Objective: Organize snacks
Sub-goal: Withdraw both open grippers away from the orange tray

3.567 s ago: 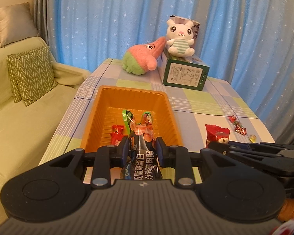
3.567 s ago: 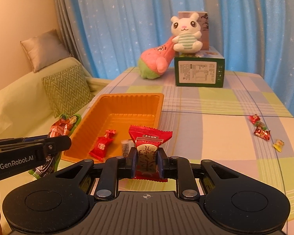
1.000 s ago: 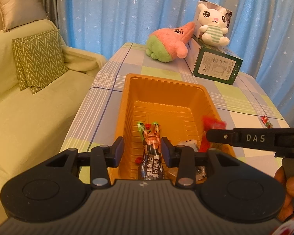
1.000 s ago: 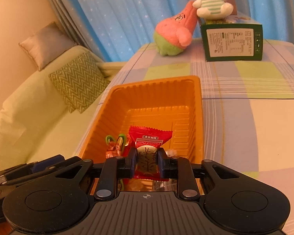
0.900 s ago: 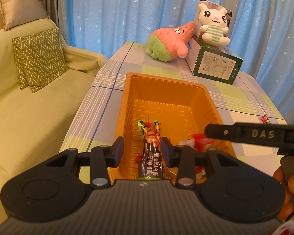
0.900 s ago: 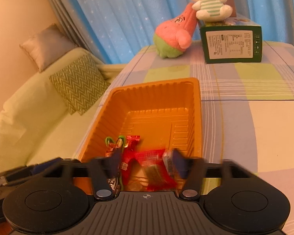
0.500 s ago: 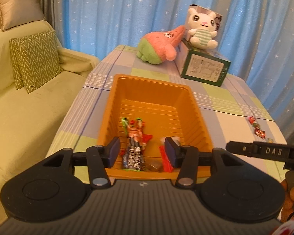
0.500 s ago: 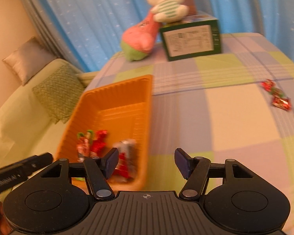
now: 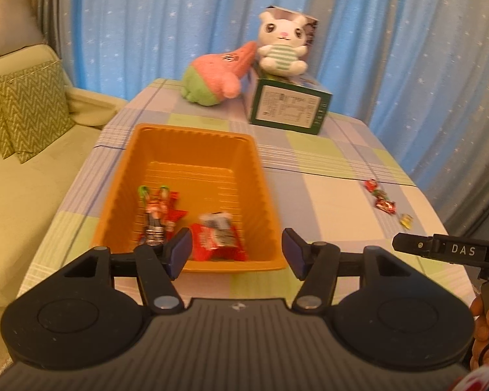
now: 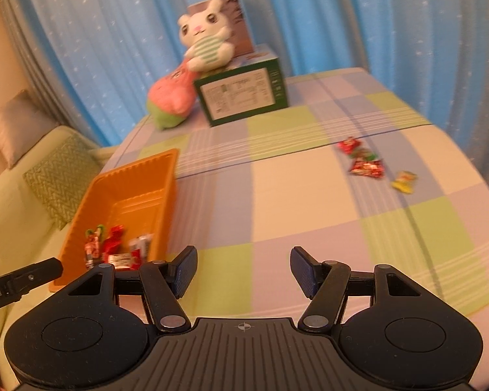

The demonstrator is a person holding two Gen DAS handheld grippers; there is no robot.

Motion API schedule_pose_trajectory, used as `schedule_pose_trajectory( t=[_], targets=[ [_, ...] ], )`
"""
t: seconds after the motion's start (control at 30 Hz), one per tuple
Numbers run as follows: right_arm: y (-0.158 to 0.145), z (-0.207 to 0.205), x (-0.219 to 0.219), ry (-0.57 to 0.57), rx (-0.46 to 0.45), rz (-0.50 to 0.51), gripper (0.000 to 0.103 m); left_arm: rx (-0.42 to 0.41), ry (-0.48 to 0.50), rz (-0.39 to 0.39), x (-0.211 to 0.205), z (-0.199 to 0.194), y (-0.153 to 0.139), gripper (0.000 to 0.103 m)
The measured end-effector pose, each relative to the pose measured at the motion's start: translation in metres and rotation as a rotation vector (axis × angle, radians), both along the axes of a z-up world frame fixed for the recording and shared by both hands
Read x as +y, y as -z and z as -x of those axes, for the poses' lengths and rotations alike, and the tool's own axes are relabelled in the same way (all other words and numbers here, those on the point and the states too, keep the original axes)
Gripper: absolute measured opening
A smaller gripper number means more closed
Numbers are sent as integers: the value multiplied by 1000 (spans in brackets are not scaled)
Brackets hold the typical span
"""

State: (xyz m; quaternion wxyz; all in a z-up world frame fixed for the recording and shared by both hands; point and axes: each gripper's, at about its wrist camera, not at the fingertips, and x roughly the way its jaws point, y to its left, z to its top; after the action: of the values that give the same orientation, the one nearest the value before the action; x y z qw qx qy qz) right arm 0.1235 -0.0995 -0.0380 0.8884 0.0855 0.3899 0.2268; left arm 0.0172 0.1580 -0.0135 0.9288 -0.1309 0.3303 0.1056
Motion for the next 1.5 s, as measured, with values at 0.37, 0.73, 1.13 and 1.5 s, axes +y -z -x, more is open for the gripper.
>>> schedule_pose_trajectory(
  t=[0.37,0.73,1.13,1.5],
  targets=[
    [-6,2,-72,134,-8,-5,63,-15,108,-6,-57,-21,-11,67],
    [-5,-3,-125,239,3,-24,63,-10,183,-18,-98,-46,-13,73],
    [-1,-10,-143,274,8,-27,63,-5,216,-16,-117,-63,-9,76],
    [11,-30,-145,275,-18,26,63,-4,235,-14,-133,-90,-1,80]
  ],
)
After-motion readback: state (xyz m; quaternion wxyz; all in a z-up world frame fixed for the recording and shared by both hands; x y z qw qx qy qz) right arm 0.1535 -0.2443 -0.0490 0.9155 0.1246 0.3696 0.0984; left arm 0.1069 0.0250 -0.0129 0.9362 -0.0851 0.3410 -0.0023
